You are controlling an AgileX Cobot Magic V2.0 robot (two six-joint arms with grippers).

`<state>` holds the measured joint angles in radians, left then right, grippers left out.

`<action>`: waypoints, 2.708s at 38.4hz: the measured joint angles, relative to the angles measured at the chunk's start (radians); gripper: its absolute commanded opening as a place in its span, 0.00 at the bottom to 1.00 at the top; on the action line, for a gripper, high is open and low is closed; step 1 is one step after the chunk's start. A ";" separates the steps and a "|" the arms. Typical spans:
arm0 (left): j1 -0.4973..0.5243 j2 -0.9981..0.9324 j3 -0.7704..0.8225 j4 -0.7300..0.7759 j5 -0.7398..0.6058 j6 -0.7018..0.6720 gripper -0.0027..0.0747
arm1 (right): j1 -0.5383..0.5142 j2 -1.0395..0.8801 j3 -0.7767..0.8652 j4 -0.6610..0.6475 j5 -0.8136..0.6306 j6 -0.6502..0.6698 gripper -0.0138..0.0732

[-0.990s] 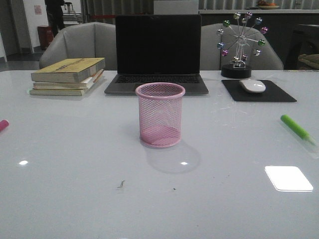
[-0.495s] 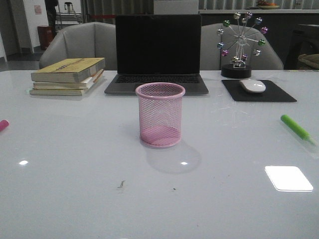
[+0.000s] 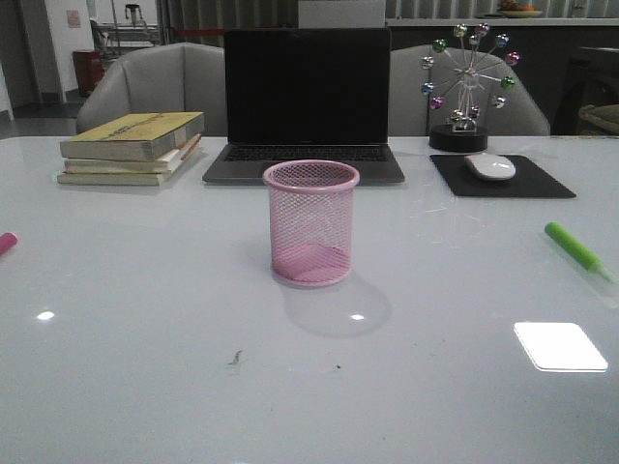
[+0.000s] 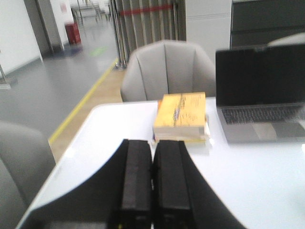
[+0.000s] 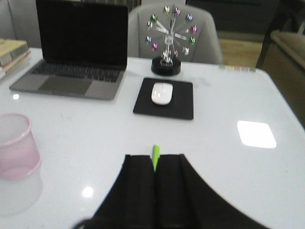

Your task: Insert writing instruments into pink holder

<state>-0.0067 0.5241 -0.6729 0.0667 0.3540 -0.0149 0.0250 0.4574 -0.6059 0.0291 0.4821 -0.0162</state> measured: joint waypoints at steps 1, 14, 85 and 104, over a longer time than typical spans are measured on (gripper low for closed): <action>0.000 0.019 0.000 -0.007 0.019 0.000 0.17 | 0.000 0.032 0.000 0.000 0.026 0.000 0.24; 0.000 0.087 0.033 -0.017 0.088 0.000 0.19 | 0.000 0.125 0.000 0.000 0.114 0.000 0.37; 0.000 0.087 0.047 -0.050 0.092 0.000 0.54 | 0.000 0.786 -0.380 -0.018 0.158 0.000 0.55; 0.000 0.087 0.047 -0.050 0.092 0.000 0.54 | -0.083 1.180 -0.461 -0.052 0.066 0.064 0.55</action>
<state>-0.0067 0.6110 -0.6264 0.0166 0.4459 -0.0149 -0.0585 1.6375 -1.0667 -0.0230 0.5478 0.0480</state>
